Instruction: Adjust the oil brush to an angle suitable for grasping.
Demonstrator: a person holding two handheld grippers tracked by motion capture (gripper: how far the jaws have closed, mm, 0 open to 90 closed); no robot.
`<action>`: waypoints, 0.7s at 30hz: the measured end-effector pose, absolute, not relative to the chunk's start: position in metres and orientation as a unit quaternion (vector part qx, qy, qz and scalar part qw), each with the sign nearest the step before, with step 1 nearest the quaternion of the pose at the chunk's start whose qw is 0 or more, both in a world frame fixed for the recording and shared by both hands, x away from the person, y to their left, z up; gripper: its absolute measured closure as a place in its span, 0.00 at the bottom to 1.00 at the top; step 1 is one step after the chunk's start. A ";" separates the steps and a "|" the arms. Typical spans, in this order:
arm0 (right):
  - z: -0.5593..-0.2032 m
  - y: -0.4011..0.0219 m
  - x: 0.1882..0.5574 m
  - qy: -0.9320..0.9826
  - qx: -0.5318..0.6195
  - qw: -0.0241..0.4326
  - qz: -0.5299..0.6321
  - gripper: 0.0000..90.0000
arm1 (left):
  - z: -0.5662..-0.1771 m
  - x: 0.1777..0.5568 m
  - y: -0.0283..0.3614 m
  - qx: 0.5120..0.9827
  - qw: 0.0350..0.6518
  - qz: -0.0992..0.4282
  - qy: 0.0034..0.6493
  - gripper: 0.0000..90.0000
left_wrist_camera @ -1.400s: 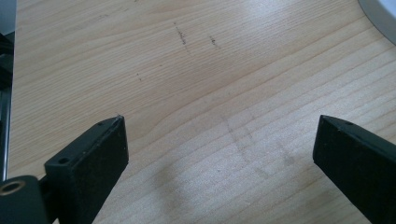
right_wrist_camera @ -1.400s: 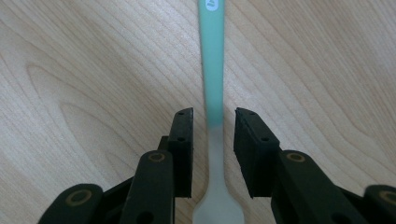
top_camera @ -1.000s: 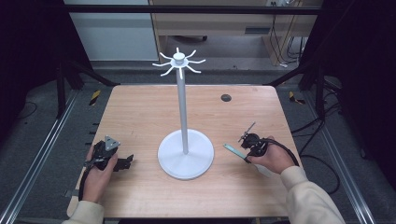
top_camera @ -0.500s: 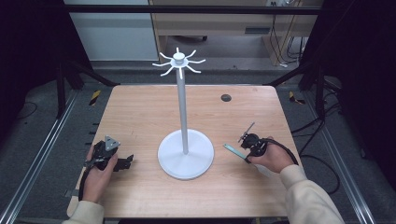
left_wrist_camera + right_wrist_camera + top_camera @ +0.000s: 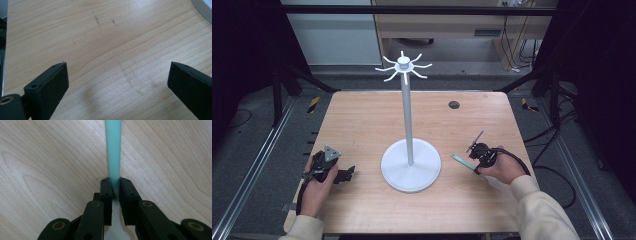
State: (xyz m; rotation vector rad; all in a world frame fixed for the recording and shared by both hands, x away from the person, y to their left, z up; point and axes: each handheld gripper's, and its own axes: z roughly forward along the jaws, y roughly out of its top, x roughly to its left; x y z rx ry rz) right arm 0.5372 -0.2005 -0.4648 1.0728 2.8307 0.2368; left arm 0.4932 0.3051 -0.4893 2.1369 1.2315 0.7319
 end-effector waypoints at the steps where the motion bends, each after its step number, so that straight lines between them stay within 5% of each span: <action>1: -0.465 -0.201 0.538 0.933 0.348 0.053 0.079 0.90 | -0.489 0.493 0.305 0.797 0.280 0.274 0.459 0.03; 21: -0.450 -0.206 0.535 0.929 0.349 0.060 0.106 0.91 | -0.489 0.493 0.305 0.798 0.280 0.274 0.459 0.03</action>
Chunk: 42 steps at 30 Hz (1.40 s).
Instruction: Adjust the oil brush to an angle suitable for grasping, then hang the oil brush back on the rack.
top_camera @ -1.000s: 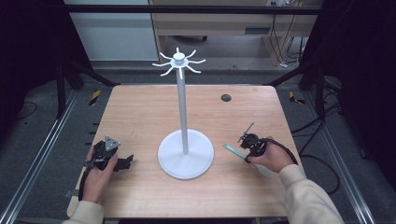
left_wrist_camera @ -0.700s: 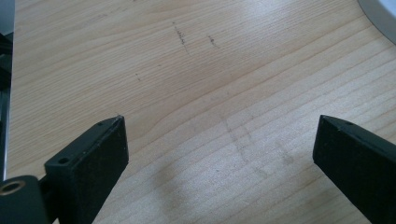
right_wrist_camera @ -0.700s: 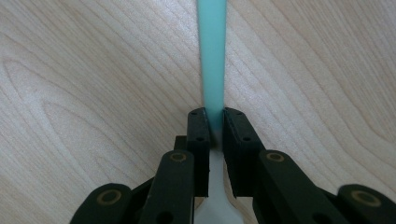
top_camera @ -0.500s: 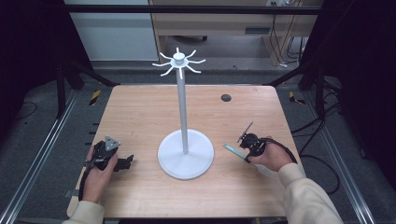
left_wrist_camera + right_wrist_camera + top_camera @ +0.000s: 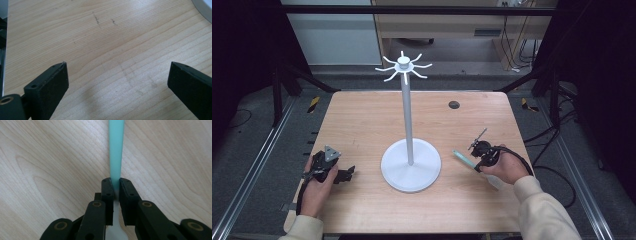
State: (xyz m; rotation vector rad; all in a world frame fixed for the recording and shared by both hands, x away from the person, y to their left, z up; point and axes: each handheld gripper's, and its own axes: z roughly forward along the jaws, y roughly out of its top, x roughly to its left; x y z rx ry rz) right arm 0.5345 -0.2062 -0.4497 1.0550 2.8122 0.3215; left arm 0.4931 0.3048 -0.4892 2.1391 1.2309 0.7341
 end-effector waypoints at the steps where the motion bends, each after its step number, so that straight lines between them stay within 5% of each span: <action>1: -0.450 -0.206 0.535 0.929 0.349 0.060 0.106 0.91 | -0.489 0.493 0.305 0.798 0.279 0.274 0.459 0.03; 42: -0.371 -0.231 0.510 0.861 0.373 0.157 0.307 0.91 | -0.490 0.493 0.306 0.794 0.284 0.271 0.463 0.03</action>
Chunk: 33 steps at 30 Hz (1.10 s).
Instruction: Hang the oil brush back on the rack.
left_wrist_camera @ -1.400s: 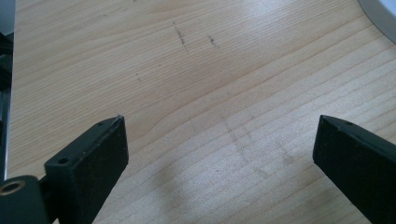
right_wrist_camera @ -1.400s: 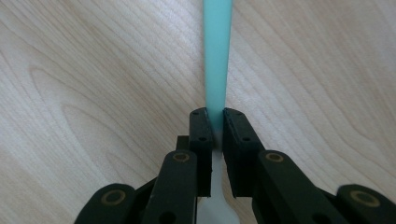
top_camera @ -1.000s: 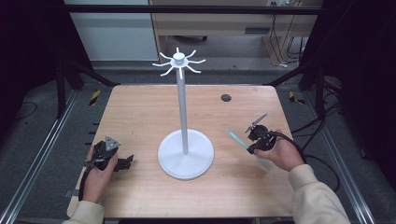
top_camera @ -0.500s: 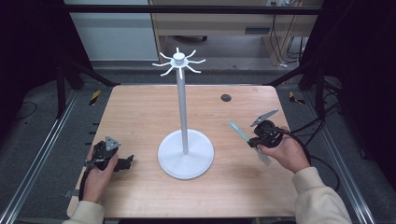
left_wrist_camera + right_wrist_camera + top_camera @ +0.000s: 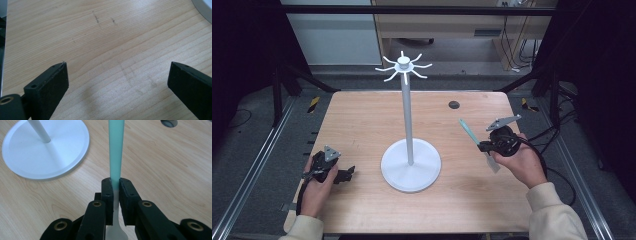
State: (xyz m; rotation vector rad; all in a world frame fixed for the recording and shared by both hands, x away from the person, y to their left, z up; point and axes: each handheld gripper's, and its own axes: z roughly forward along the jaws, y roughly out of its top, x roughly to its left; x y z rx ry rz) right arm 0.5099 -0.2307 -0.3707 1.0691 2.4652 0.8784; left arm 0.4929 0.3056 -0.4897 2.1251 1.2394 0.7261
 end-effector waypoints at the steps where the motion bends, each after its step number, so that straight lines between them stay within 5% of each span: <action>1: -0.368 -0.230 0.509 0.857 0.375 0.161 0.314 0.91 | -0.489 0.493 0.306 0.793 0.286 0.272 0.464 0.03; 33: -0.310 -0.212 0.487 0.811 0.337 0.213 0.428 0.92 | -0.489 0.493 0.308 0.792 0.284 0.275 0.465 0.03</action>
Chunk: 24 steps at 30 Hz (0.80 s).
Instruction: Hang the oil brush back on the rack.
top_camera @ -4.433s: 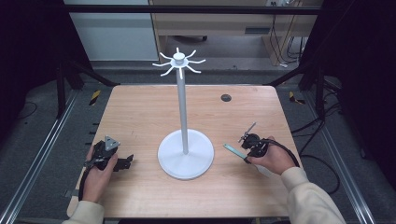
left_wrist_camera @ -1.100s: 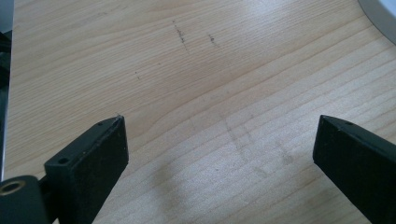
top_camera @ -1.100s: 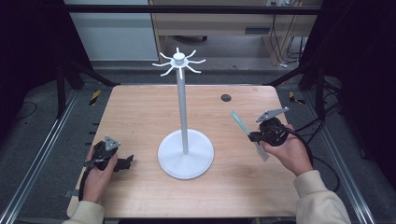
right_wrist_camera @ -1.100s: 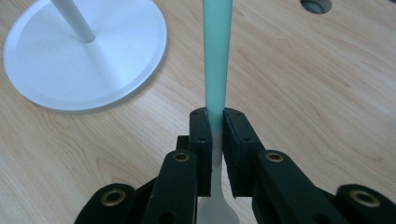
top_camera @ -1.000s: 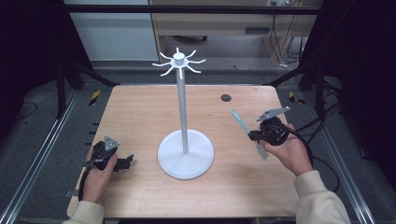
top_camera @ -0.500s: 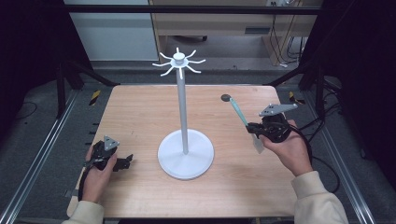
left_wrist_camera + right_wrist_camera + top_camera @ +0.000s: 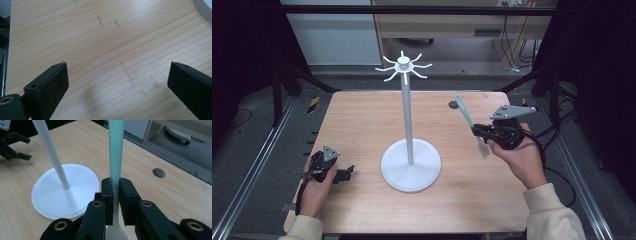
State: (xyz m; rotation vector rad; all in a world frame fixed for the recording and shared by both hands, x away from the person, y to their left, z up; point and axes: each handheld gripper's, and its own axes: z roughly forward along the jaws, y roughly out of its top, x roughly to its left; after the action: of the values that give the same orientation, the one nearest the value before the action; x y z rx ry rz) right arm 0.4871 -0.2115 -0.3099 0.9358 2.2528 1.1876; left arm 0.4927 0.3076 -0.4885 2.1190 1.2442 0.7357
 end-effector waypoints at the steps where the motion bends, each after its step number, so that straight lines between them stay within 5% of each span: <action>1: -0.310 -0.212 0.487 0.811 0.337 0.213 0.428 0.92 | -0.489 0.493 0.308 0.792 0.284 0.275 0.465 0.03; 24: -0.300 -0.198 0.485 0.788 0.333 0.206 0.474 0.92 | -0.489 0.493 0.307 0.793 0.283 0.275 0.464 0.03</action>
State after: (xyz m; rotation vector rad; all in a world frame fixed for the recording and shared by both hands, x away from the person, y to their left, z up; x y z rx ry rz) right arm 0.4850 -0.1984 -0.2999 0.9272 2.1961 1.3217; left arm 0.4929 0.3071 -0.4887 2.1237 1.2416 0.7356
